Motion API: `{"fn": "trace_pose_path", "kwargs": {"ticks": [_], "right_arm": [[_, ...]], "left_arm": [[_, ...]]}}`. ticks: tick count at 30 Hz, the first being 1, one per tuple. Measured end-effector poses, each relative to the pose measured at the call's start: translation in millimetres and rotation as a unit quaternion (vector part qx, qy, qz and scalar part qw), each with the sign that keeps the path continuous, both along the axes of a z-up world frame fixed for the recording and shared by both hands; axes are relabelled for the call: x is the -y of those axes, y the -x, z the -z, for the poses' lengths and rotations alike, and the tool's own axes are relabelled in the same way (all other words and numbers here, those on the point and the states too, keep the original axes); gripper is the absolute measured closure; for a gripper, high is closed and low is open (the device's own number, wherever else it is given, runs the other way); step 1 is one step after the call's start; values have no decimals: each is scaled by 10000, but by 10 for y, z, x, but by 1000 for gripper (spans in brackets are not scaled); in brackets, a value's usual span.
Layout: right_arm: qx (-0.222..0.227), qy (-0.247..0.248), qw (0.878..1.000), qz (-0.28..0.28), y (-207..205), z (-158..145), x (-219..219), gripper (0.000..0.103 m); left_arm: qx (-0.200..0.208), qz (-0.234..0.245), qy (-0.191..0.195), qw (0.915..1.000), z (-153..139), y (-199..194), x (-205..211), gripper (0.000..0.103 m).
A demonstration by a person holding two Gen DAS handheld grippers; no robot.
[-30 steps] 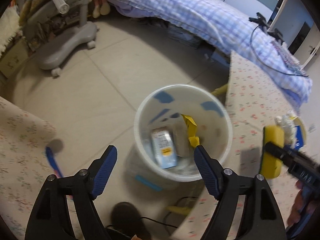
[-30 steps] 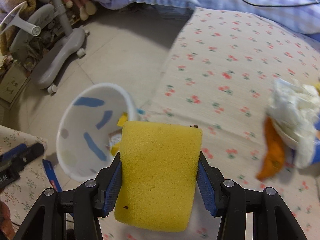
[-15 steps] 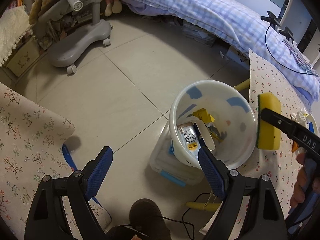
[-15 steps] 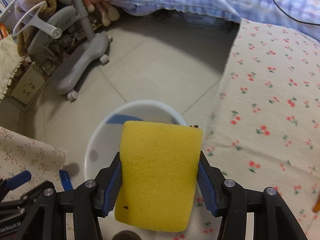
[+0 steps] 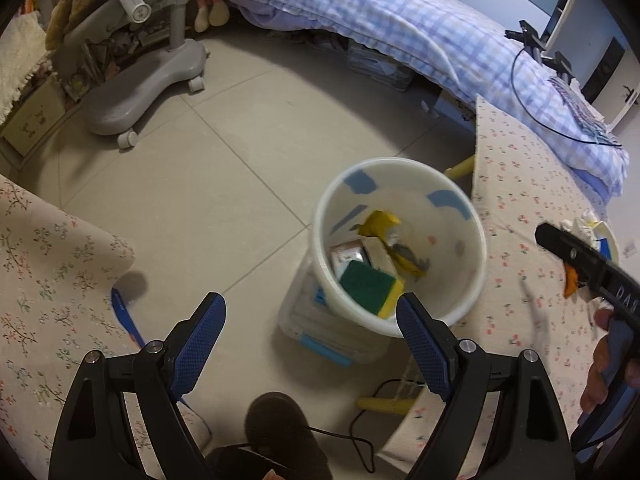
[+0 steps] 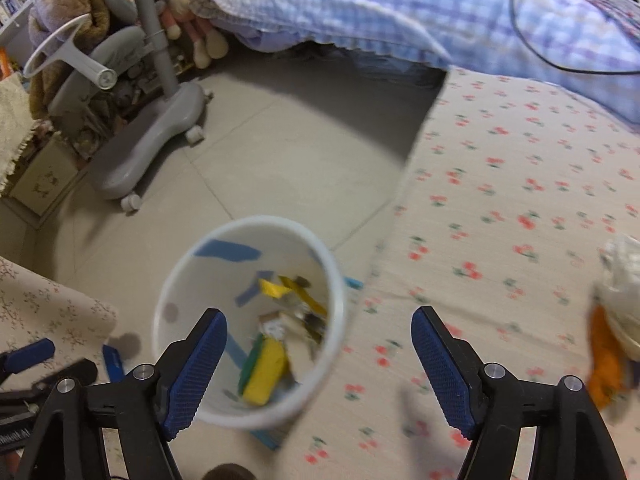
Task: Collect trash
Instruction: 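Move both tools over the wastebasket and release the box and sponge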
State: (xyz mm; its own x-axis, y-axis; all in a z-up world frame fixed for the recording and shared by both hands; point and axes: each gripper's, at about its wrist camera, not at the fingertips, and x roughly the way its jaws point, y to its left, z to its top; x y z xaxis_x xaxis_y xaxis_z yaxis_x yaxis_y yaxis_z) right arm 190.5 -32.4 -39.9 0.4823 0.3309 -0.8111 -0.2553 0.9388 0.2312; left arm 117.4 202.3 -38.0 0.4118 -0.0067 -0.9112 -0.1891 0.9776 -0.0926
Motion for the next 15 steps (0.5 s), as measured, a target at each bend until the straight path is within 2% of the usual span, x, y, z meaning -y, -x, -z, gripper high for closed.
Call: {"fn": "trace_pose_path", "kwargs": {"ticks": [9,15], "right_arm": [[-163,359,9984,415,193,-77,617,20],[-170,536,9945,883,312,-202,1172,13]], "left_arm": [[-2,356,-129,9993,-60,-41,424,14],[-22,498,-91,9987,-87,-77,669,12]]}}
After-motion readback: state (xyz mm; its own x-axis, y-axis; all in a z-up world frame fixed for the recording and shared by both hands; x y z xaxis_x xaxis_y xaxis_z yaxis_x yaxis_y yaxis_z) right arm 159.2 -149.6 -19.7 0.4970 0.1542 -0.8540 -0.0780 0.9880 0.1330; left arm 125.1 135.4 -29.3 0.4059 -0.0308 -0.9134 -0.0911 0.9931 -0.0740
